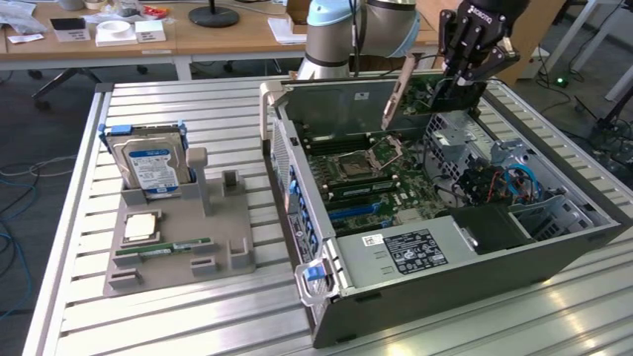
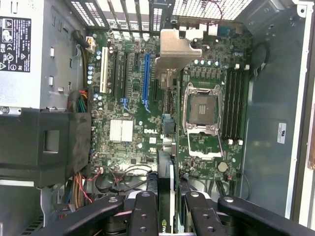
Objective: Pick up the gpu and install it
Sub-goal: 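Insert the gpu into the slot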
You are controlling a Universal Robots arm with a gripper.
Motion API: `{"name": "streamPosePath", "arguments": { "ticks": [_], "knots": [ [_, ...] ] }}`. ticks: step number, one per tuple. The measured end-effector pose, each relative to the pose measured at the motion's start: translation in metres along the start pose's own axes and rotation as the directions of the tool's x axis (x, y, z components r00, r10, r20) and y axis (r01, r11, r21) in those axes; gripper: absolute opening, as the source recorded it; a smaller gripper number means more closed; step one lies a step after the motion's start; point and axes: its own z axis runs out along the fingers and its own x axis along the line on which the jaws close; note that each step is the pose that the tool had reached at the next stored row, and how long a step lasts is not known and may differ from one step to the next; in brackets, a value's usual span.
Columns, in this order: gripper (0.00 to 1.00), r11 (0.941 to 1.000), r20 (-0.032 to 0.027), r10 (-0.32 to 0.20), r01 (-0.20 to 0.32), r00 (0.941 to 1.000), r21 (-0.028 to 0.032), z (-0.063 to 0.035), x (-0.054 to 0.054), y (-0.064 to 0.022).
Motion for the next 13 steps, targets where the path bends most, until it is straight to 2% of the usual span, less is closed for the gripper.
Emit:
{"name": "streamPosePath", "arguments": {
  "ticks": [7, 10, 13],
  "knots": [
    [0.26, 1.0, -0.001, 0.0, 0.0, 1.0, 0.0029, 0.0079, -0.001, 0.0117],
    [0.26, 1.0, -0.0011, 0.0, 0.0, 1.0, 0.0052, 0.0129, -0.001, 0.0142],
    [0.26, 1.0, -0.0015, 0.0, 0.0, 1.0, 0.0052, 0.0132, -0.001, 0.015]
  ]
}}
